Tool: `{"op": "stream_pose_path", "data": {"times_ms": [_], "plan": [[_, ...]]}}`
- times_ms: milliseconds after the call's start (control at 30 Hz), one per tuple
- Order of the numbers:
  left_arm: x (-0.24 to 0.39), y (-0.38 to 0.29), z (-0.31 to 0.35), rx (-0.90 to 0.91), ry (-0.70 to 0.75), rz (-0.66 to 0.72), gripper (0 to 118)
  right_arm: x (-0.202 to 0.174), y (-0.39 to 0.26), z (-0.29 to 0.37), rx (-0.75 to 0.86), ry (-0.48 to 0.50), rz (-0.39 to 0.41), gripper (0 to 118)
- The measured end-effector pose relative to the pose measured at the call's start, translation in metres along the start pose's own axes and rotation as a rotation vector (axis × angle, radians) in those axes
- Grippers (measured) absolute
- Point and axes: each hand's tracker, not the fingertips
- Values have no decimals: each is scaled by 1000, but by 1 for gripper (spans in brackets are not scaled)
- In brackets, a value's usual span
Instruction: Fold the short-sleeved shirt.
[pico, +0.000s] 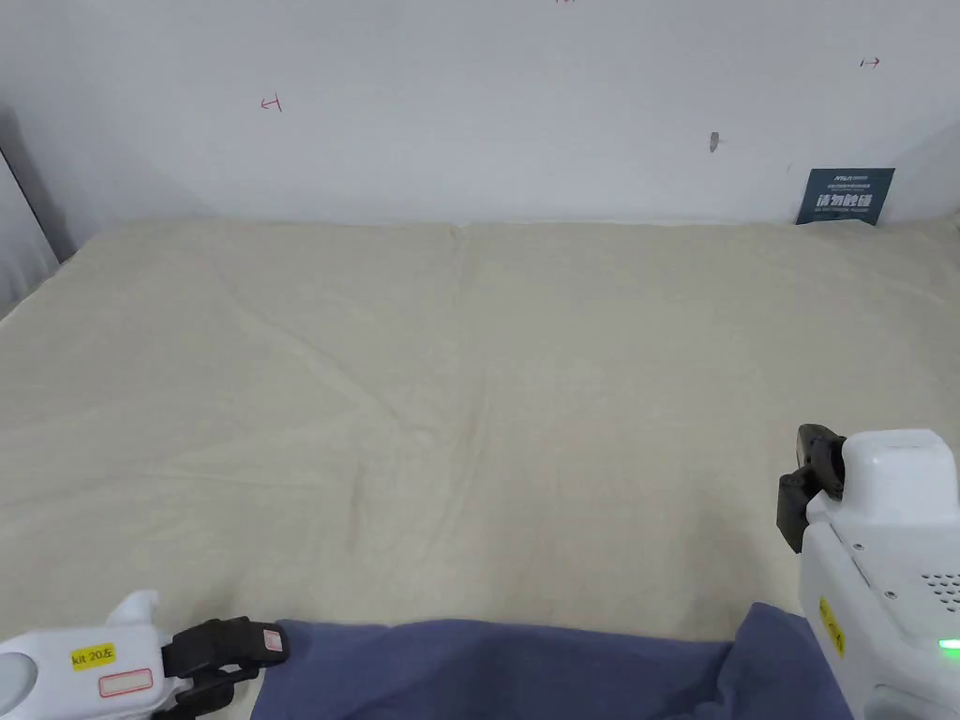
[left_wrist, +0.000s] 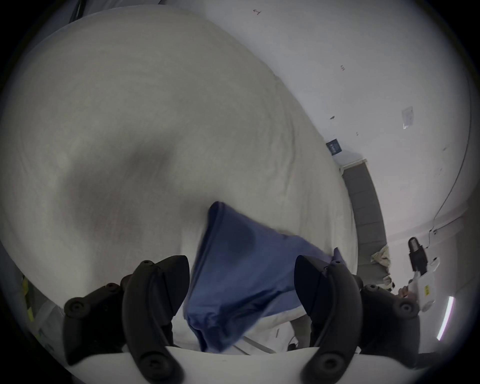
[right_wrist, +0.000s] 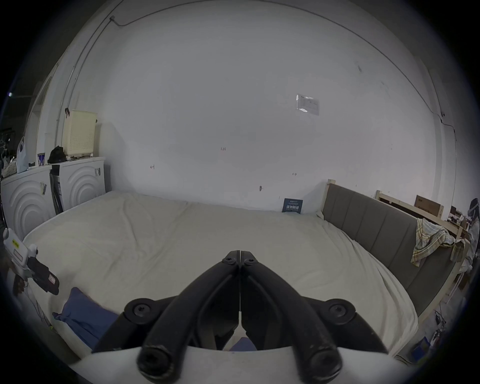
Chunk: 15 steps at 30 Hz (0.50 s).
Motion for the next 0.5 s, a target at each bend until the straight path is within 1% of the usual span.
{"op": "stream_pose_path", "data": {"times_ms": [100, 200, 267, 300, 333, 367, 400, 467, 500], "plan": [[4, -10, -16, -44, 1, -21, 87, -3, -2, -6, -14, -7, 15, 0], [4, -14, -30, -84, 1, -12, 85, -2, -5, -10, -29, -12, 16, 0], [11, -22, -35, -80, -2, -20, 84, -1, -8, -11, -36, -13, 15, 0], [15, -25, -36, -58, -1, -51, 83, -1, -9, -12, -41, -15, 17, 0], [-5, -11, -43, -64, 4, -67, 80, -2, -9, -14, -47, -15, 19, 0], [-1, -12, -46, -75, 35, -99, 73, -2, -10, -15, -52, -16, 19, 0], [3, -13, -47, -70, 65, -135, 60, -1, -12, -15, -55, -16, 19, 0], [10, -15, -52, -74, 133, -233, 42, -1, -13, -16, -62, -12, 14, 0], [12, -16, -52, -68, 155, -251, 30, -2, -13, -16, -63, -10, 10, 0]]}}
